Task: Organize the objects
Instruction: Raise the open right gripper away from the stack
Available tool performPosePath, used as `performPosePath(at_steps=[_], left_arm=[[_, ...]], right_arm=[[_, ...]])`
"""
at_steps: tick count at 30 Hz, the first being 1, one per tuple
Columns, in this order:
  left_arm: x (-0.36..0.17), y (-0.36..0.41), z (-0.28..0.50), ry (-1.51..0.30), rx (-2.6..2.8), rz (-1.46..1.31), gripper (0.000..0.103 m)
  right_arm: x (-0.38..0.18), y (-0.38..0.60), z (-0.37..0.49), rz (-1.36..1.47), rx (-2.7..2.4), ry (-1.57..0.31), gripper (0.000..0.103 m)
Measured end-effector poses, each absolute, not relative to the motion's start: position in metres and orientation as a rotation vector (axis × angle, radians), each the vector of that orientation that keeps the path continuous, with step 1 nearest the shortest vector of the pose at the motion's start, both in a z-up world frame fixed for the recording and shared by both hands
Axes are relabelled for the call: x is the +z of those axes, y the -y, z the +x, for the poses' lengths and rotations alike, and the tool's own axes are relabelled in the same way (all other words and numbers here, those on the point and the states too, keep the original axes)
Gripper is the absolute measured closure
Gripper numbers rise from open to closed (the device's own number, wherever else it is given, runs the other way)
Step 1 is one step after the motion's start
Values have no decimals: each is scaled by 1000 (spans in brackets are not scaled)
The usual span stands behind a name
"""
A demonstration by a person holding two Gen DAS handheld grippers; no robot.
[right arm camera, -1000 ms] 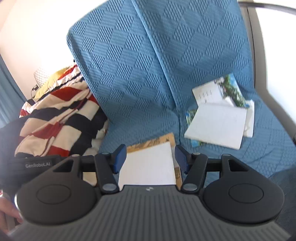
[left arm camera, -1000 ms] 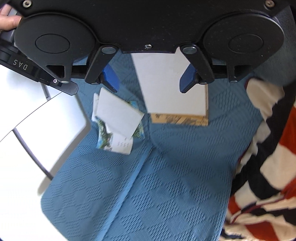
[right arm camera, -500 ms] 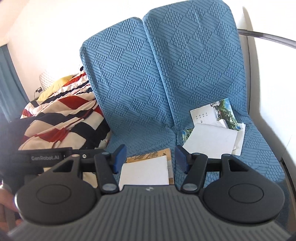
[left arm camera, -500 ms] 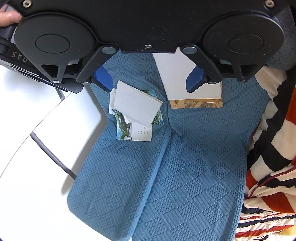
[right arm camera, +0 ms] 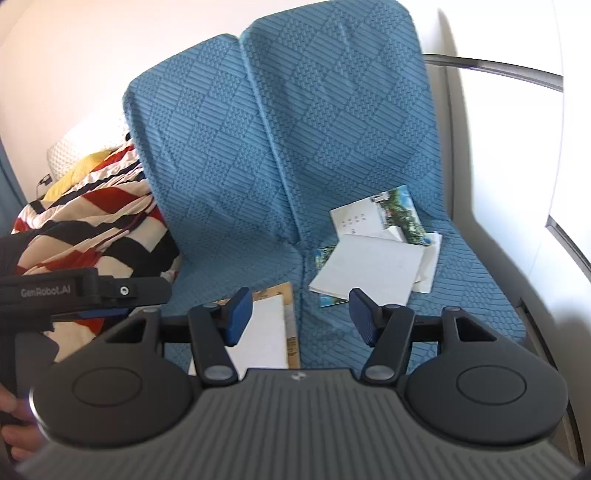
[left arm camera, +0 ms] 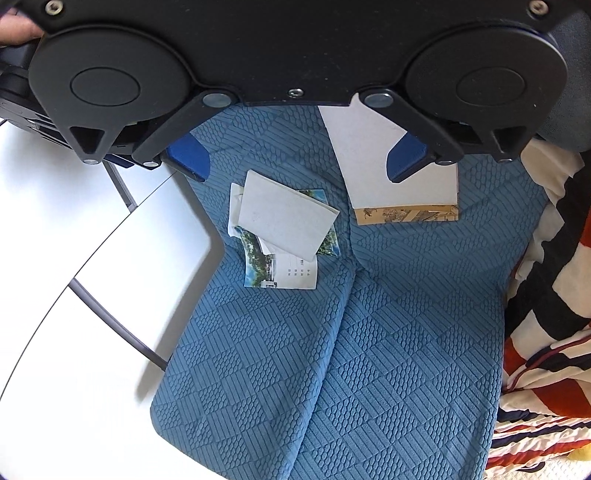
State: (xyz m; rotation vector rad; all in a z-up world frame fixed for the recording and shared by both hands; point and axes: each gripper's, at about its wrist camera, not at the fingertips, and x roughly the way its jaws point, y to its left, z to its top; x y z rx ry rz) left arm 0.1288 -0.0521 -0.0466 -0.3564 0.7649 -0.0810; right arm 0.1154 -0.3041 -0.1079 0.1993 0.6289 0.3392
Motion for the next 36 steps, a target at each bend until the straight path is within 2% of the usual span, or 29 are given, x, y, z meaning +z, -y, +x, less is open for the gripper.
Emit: performPosePath(at_steps=[1,2,3,17,22,36], left_arm=[[-47,55,129,-764,-79,-353,1],[-47,58,130,-763,-79,-350,1],[-48,61,132,-763,-82,-349,1],[-54,104,150,-810,-126,-292,1],[-65,110,155,-806,-126,-299,1],[-105,116,175,-774,-86,-313,1]], right_arm=[[-108,307,116,200,333,-626,35],[-109,310,116,204,328,-620,22],[-110,313,116,207,327,-610,15],[-131,344,118,214,264,-628,15],[-155,338,120,86,227,-613,15],[-209,362,148,207,175,-584,15]])
